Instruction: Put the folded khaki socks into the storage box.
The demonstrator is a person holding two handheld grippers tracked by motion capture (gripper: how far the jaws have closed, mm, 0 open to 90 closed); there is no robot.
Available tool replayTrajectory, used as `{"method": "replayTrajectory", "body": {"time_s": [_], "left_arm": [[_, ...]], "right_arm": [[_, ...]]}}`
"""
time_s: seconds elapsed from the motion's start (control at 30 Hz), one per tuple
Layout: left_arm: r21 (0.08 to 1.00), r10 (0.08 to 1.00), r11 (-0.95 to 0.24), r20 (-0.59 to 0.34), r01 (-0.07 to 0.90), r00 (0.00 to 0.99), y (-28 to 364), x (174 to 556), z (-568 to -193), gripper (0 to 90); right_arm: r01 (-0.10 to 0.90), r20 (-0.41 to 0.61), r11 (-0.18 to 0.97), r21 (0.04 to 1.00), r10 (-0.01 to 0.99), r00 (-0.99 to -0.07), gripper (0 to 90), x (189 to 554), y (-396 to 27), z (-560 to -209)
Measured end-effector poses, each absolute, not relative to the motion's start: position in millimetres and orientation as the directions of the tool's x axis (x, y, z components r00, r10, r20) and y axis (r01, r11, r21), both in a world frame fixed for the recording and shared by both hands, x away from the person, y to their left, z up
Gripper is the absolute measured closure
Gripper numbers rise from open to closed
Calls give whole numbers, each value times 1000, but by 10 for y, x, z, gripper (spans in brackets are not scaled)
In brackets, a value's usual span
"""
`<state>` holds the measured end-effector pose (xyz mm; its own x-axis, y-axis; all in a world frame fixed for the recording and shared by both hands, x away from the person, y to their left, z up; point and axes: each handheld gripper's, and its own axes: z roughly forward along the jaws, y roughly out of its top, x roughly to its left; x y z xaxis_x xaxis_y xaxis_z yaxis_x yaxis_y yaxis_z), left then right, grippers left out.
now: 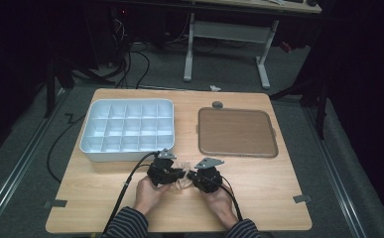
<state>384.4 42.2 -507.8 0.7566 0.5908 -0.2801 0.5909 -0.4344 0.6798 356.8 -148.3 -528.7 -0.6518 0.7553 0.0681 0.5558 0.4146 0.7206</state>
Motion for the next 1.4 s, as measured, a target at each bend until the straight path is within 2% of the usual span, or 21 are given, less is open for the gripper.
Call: {"method": "replayTrajectory", "body": {"time_s": [0.4, 0.73, 1.03, 1.4], "left_arm": [[727, 574, -383, -296, 570, 764, 548, 3762, -4948, 628], [742, 610, -336, -298, 580, 735, 741, 3730, -4877, 581], [713, 671, -371, -237, 595, 703, 809, 3727, -4960, 519], [680, 692, -413, -198, 606, 694, 742, 3745, -5127, 509]], "right_arm": [[550, 92, 367, 750, 766, -637, 776, 3524, -1565, -5190], [517, 85, 353, 780, 758, -647, 807, 3392, -1665, -5018], [444, 52, 379, 812, 710, -702, 819, 3200, -1548, -4818], [440, 13, 469, 766, 673, -740, 818, 3215, -1270, -4982]]}}
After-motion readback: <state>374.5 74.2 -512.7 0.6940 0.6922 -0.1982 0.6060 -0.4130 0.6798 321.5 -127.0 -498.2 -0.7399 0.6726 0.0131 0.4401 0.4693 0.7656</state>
